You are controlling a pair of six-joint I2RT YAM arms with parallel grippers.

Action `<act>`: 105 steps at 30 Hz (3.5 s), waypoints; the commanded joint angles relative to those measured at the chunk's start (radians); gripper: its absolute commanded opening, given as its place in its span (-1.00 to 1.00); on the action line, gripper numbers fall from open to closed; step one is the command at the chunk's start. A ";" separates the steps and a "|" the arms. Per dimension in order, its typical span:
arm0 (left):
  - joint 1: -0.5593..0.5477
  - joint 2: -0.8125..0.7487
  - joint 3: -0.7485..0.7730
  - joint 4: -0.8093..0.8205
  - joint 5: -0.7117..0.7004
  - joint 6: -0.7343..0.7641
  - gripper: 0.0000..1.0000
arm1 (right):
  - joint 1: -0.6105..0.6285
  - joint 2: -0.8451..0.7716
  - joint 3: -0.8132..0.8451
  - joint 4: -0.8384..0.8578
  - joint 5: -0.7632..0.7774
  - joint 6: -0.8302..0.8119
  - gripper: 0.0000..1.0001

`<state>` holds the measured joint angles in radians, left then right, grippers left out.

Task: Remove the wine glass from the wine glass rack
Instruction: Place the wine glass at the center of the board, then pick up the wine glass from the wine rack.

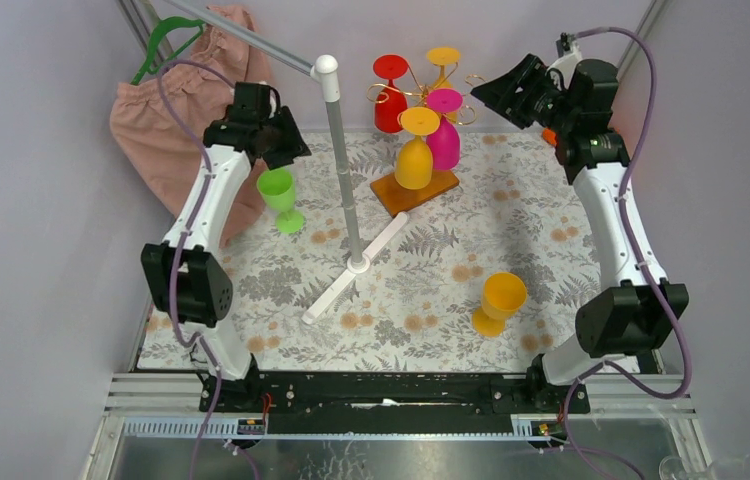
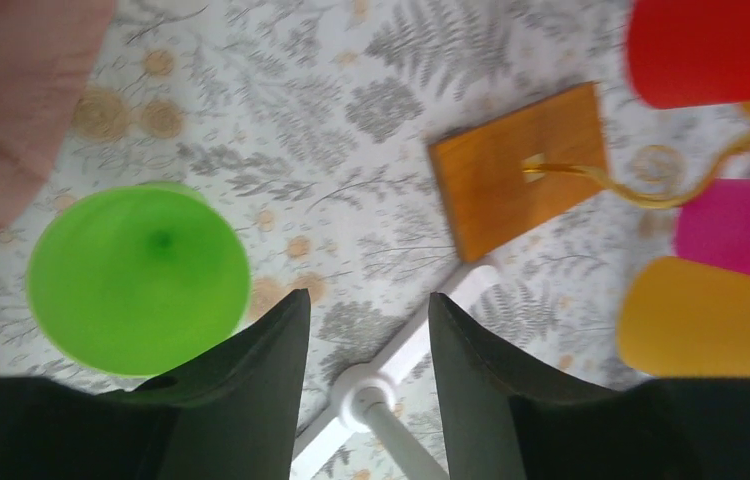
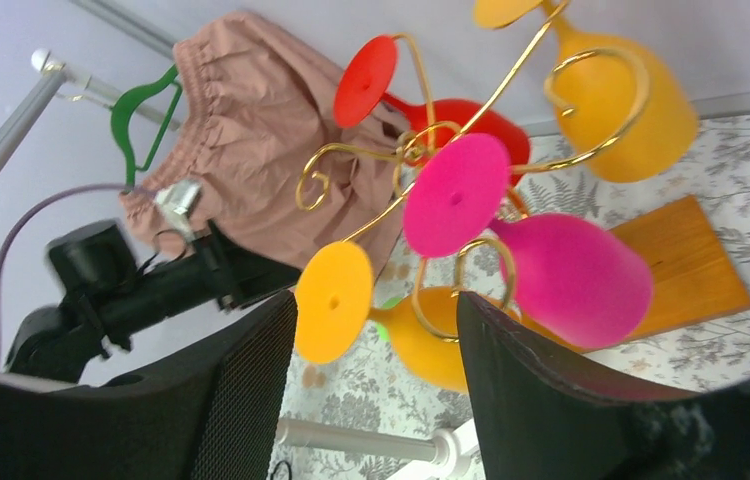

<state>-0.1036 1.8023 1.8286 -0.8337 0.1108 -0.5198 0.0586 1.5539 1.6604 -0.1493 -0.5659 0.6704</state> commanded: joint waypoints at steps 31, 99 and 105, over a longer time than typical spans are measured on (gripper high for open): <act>0.045 -0.388 -0.407 0.795 0.414 -0.352 -0.01 | -0.052 0.339 0.199 0.186 -0.212 0.172 -0.14; 0.074 -0.367 -0.458 0.831 0.518 -0.389 -0.20 | -0.048 0.251 0.121 0.316 -0.196 0.498 -1.00; 0.074 -0.370 -0.461 0.850 0.526 -0.389 -0.20 | -0.087 0.229 0.114 0.299 -0.186 0.487 -1.00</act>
<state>-0.0372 1.4300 1.3823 -0.0521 0.6132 -0.9066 0.0051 1.8526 1.7737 0.1108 -0.7513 1.1496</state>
